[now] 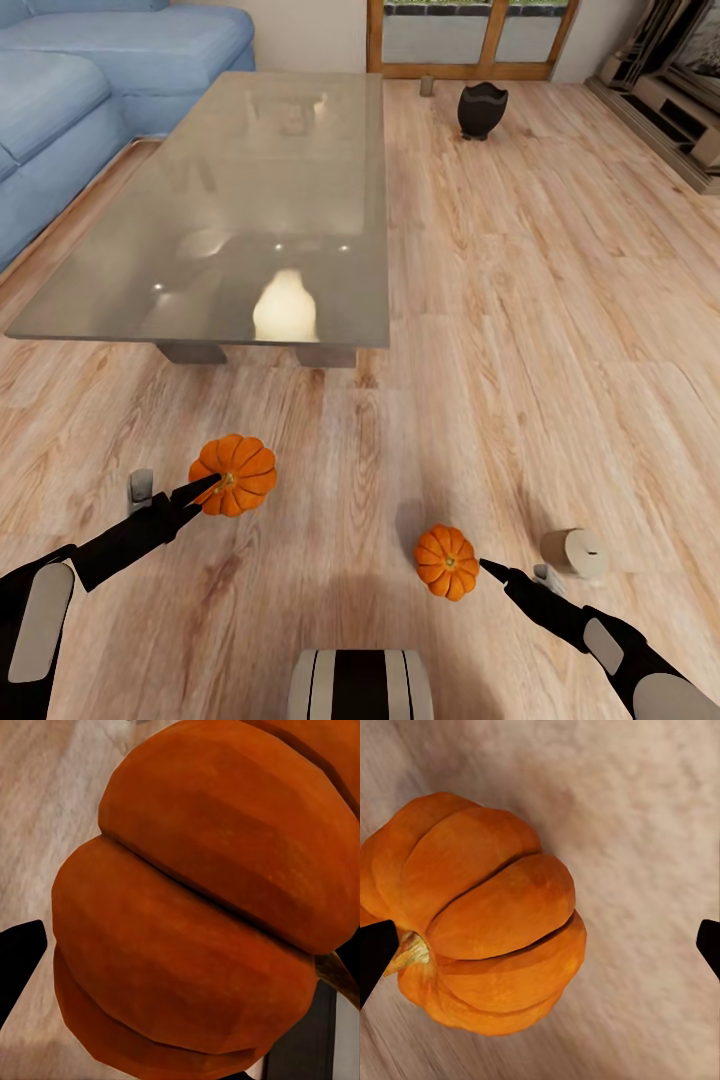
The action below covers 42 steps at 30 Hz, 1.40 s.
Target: Place each of the two pumpkins and all three candles from the living room inside a cabinet in the living room (use any cabinet), then make sure every cabinet is closed, and position the cauldron so it is next to a table in the living room.
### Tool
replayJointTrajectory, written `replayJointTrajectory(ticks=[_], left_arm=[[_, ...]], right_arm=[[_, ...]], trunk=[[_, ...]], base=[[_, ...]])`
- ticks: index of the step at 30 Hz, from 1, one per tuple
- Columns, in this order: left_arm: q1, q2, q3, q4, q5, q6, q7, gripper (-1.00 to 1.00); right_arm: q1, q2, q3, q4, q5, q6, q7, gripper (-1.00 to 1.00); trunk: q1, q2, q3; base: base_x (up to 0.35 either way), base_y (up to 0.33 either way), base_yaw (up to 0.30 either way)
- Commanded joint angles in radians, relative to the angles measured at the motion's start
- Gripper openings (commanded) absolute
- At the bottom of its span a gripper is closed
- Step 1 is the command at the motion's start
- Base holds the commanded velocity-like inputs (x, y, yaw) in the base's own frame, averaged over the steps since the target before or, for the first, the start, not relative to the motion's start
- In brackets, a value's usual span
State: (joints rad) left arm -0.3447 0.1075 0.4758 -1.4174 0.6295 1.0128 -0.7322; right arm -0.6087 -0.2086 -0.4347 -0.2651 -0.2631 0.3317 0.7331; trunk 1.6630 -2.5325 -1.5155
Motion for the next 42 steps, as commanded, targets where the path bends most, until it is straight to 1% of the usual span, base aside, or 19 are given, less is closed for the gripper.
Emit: replayJointTrajectory(ticks=[1, 42], left_arm=[[-0.001, 0.0, 0.001, 0.0, -0.002, 0.004, -0.005, -1.0], [-0.001, 0.0, 0.001, 0.0, -0.002, 0.004, 0.002, -1.0]], right_arm=[[0.0, 0.0, -0.003, 0.0, -0.007, 0.009, 0.002, 1.0], [0.0, 0.001, -0.003, 0.001, -0.007, 0.01, 0.0, 1.0]], trunk=[[0.0, 0.0, -0.001], [0.0, 0.0, -0.001]], base=[[0.045, 0.001, 0.0], [-0.004, 0.008, 0.0]])
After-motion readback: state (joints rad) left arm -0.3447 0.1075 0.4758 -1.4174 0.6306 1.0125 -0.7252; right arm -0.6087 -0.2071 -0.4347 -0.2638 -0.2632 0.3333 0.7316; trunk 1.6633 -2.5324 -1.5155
